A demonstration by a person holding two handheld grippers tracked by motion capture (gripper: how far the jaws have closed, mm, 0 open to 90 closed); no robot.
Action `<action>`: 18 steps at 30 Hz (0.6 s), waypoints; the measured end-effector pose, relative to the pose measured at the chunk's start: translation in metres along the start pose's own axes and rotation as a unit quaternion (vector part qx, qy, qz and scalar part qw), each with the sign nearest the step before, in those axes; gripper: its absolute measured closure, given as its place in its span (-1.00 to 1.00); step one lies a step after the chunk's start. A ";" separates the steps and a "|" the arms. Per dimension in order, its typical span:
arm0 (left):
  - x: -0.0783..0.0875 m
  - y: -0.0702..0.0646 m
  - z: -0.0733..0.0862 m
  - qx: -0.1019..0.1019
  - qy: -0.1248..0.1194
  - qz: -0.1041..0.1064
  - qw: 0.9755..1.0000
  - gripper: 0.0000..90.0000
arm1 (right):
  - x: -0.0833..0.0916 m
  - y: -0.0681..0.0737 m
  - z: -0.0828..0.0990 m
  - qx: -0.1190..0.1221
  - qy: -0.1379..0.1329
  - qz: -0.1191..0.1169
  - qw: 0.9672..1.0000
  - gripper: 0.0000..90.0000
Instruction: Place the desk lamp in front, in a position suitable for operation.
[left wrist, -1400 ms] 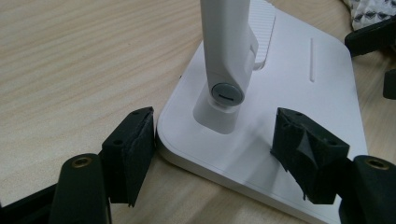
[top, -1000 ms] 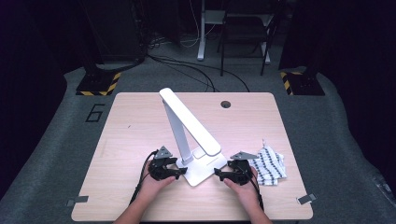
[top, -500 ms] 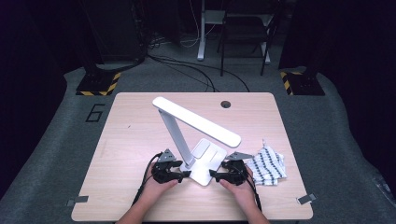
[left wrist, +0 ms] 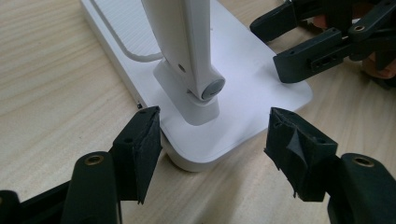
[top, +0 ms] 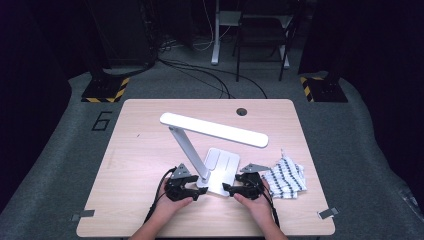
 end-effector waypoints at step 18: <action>0.013 -0.012 0.015 0.005 -0.021 0.036 0.999 -0.10 | -0.002 0.009 0.002 0.024 0.004 -0.011 1.000 -0.31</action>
Point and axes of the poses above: each handheld gripper's, and its own axes: x roughly backward along the jaws, z roughly out of its underside, y roughly to its left, the point moved 4 cm from there along -x, roughly forward along the jaws, and after that the axes turned 13 degrees about y, right-handed, at the moved point
